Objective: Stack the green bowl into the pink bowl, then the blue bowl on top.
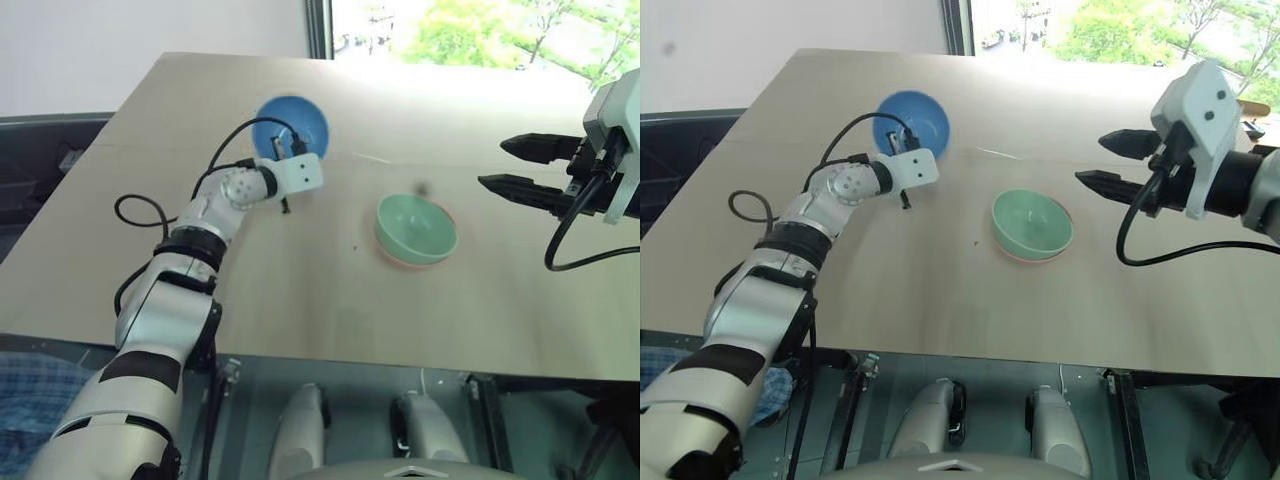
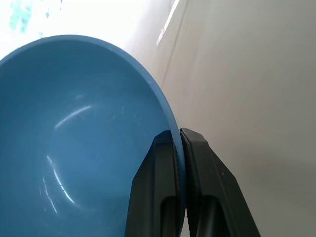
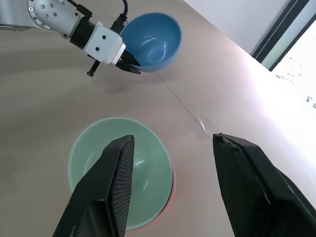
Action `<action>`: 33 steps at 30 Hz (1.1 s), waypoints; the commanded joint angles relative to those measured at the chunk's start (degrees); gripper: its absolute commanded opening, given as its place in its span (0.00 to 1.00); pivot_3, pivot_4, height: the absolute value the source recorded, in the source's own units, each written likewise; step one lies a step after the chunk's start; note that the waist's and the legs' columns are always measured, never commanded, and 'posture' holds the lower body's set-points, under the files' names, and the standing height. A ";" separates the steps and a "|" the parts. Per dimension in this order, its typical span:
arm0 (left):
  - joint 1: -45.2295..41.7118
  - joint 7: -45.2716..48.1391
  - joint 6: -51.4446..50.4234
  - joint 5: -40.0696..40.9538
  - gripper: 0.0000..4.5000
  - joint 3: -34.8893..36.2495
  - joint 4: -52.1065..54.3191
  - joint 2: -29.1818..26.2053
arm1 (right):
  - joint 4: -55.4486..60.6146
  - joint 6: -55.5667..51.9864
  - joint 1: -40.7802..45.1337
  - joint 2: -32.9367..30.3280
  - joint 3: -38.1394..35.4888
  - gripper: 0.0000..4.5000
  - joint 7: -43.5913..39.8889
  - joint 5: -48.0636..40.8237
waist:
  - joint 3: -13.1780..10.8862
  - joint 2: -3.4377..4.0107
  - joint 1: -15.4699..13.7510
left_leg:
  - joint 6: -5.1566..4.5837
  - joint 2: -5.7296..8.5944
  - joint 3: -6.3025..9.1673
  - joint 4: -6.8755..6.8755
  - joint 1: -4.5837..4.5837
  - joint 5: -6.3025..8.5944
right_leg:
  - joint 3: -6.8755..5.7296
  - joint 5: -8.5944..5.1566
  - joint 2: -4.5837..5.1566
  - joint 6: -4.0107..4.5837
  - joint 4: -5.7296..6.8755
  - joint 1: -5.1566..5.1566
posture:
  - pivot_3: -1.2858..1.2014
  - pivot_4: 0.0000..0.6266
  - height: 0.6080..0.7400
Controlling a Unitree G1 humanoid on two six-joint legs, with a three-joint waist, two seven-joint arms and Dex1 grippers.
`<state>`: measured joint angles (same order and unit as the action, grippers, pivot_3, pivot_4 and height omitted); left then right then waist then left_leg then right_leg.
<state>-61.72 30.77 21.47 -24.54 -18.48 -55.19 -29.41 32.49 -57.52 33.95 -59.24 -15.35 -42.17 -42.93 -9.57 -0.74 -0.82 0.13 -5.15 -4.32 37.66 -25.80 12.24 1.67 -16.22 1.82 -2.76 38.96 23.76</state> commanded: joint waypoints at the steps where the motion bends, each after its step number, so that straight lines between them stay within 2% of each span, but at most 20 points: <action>1: -3.02 2.57 6.47 3.68 0.01 1.58 5.98 0.52 | -0.11 1.58 0.32 -1.01 -0.26 0.59 -0.04 0.75 | 0.00 0.00 0.01 | 0.03 0.00 0.00 0.01 0.00 -0.02 | 0.00 0.00 0.00 0.00 0.00 0.00 | 0.52 0.24 1.00; 8: -0.92 19.08 9.15 20.75 0.01 5.29 16.93 5.01 | -0.36 2.48 0.01 -0.60 0.35 0.59 0.09 1.44 | 0.00 0.00 0.03 | 0.12 0.00 0.05 0.11 -0.03 -0.07 | -0.04 0.00 0.01 0.00 0.02 -0.03 | 0.52 0.24 1.00; 11: 0.29 27.59 11.67 26.81 0.01 4.25 20.39 6.28 | -0.51 3.07 -0.30 -0.38 0.69 0.59 0.25 1.87 | 0.02 0.03 0.23 | 0.13 0.00 0.06 0.14 0.01 -0.08 | -0.03 0.00 0.00 0.00 0.08 -0.05 | 0.52 0.24 1.00; 13: 2.69 36.89 10.13 32.27 0.01 2.20 24.90 6.36 | -0.32 3.14 -0.45 -0.29 0.66 0.59 0.36 1.87 | 0.04 0.07 0.33 | 0.12 0.00 0.06 0.18 0.05 -0.07 | -0.03 0.00 -0.01 0.00 0.12 -0.08 | 0.52 0.24 1.00; 15: 4.47 42.10 7.77 35.81 0.01 1.50 28.40 6.42 | -0.17 3.16 -0.62 -0.22 0.43 0.59 0.56 1.86 | 0.04 0.07 0.30 | 0.12 -0.01 0.08 0.24 0.06 -0.07 | -0.03 0.00 -0.01 0.00 0.17 -0.10 | 0.52 0.24 1.00; 20: 7.70 47.74 0.09 41.08 0.01 1.18 36.17 6.59 | 0.21 3.15 -1.26 -0.35 -0.02 0.59 0.96 2.17 | 0.04 0.06 0.10 | -0.06 -0.01 0.14 0.53 0.02 0.03 | -0.03 0.00 -0.02 0.00 0.42 -0.11 | 0.52 0.24 1.00; 25: 8.76 48.39 -1.93 41.41 0.01 1.92 38.80 6.92 | 0.70 2.83 -1.86 -0.72 -0.54 0.59 1.00 1.90 | 0.04 0.06 0.11 | -0.14 -0.01 0.19 0.71 0.08 0.07 | -0.04 -0.01 -0.02 0.00 0.67 -0.15 | 0.52 0.24 1.00; 30: 8.85 48.18 -2.57 41.14 0.35 2.31 39.35 7.13 | 0.43 2.99 -1.69 -0.94 -0.49 0.59 0.89 1.95 | 0.04 0.06 0.12 | -0.15 -0.01 0.20 0.74 0.09 0.07 | -0.04 -0.01 -0.03 0.00 0.76 -0.15 | 0.52 0.24 1.00; 31: 8.91 48.16 -2.74 41.11 0.39 2.37 39.47 7.11 | 0.36 3.03 -1.67 -0.96 -0.44 0.59 0.86 2.00 | 0.04 0.06 0.12 | -0.15 -0.01 0.20 0.74 0.09 0.07 | -0.03 -0.01 -0.03 0.00 0.76 -0.14 | 0.52 0.24 1.00; 32: 9.01 48.00 -2.61 41.02 0.50 2.45 39.55 7.12 | 0.30 3.11 -1.69 -0.96 -0.36 0.59 0.82 2.07 | 0.04 0.06 0.12 | -0.14 -0.01 0.20 0.74 0.09 0.07 | -0.03 -0.01 -0.03 0.00 0.76 -0.14 | 0.52 0.24 1.00; 33: 9.09 47.93 -2.56 40.96 0.54 2.49 39.62 7.12 | 0.27 3.16 -1.72 -0.96 -0.31 0.59 0.79 2.12 | 0.04 0.06 0.12 | -0.14 -0.01 0.20 0.74 0.09 0.07 | -0.03 -0.01 -0.03 0.00 0.76 -0.14 | 0.52 0.24 1.00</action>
<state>-52.52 79.07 19.00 15.86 -17.81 -18.17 -22.36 31.66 -55.53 31.66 -59.26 -14.00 -41.57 -40.95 -9.54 -0.68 -0.70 -0.02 -5.16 -4.11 38.40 -25.71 12.31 1.63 -16.24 1.79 -2.75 39.72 23.62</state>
